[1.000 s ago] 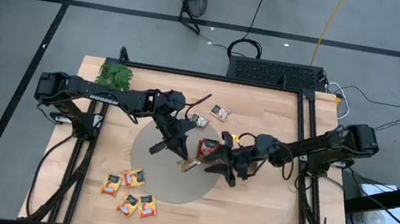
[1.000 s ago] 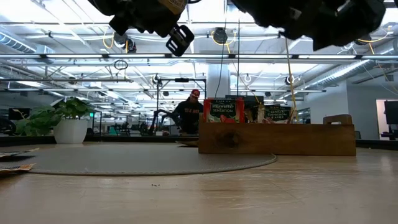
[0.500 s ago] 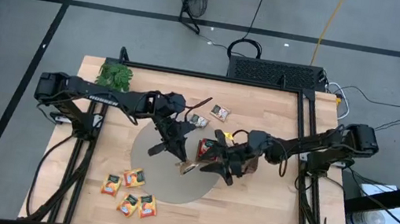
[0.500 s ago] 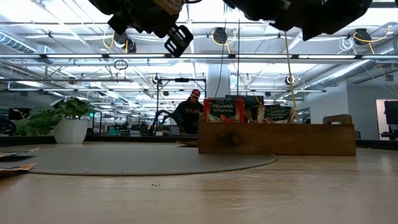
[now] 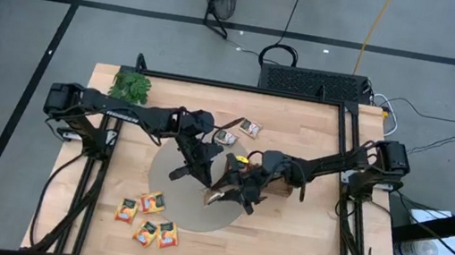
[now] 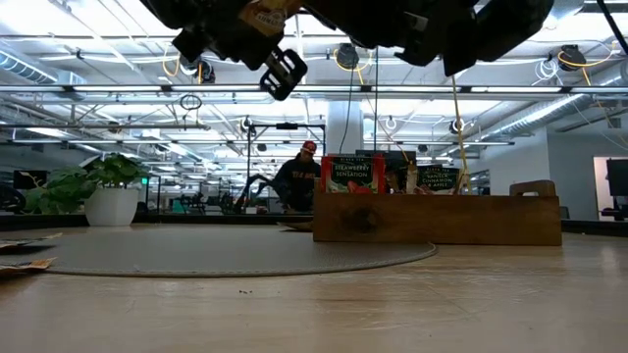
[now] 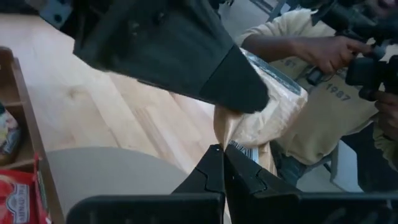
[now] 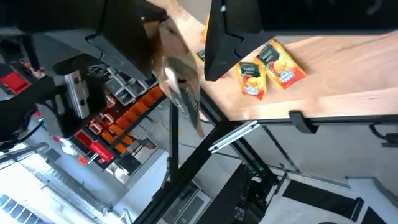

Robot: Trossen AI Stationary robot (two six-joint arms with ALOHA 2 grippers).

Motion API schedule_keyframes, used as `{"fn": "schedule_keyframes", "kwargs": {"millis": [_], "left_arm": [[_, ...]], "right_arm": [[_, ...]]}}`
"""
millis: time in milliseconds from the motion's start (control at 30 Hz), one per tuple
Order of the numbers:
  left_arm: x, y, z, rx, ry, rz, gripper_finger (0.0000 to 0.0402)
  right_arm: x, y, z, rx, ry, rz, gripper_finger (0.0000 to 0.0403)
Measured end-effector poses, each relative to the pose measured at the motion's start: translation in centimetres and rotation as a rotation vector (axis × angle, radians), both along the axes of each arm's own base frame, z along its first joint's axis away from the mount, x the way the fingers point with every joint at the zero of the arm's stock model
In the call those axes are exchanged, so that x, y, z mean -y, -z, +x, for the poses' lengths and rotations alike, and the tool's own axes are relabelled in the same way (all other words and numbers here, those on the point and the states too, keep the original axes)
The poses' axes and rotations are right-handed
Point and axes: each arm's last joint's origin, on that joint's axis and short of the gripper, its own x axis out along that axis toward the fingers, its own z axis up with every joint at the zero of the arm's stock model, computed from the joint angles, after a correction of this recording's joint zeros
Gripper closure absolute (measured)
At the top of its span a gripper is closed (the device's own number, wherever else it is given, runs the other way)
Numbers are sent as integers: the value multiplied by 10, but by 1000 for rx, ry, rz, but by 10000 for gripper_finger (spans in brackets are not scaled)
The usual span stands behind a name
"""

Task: Pick & Place Tea
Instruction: Put the brown tea bag into the middle section of the wooden organizer

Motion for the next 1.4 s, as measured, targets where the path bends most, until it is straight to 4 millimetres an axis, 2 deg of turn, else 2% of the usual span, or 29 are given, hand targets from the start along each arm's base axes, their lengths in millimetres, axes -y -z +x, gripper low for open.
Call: {"fn": "schedule_keyframes", "kwargs": {"millis": [467,567,667,833,967,1100,1267,1333,1400], "left_arm": [[-2,3,-1,-22,-7,9,401],[-2,3,-1,-22,-9,9,401],[-3,3,-1,-20,-18,18,398],[-4,4,0,-22,-68,61,382],[-4,2,1,-15,-94,73,349],[-3,-14,-8,119,-96,217,296],[0,-41,-28,184,-263,454,242],[-4,-52,-36,200,-373,528,227],[-8,-59,-45,163,-494,595,218]], "right_arm": [[0,-2,-1,-18,-1,33,310],[-1,-2,-1,-24,-5,32,337],[-1,2,-1,-46,-4,4,387],[-2,7,-2,-90,16,-14,402],[-5,10,-3,-126,24,-13,402],[-5,21,-5,-223,180,-47,402],[-4,25,-23,-270,409,-44,403],[-5,21,-33,-300,508,49,403],[-5,16,-47,-373,616,226,403]]}}
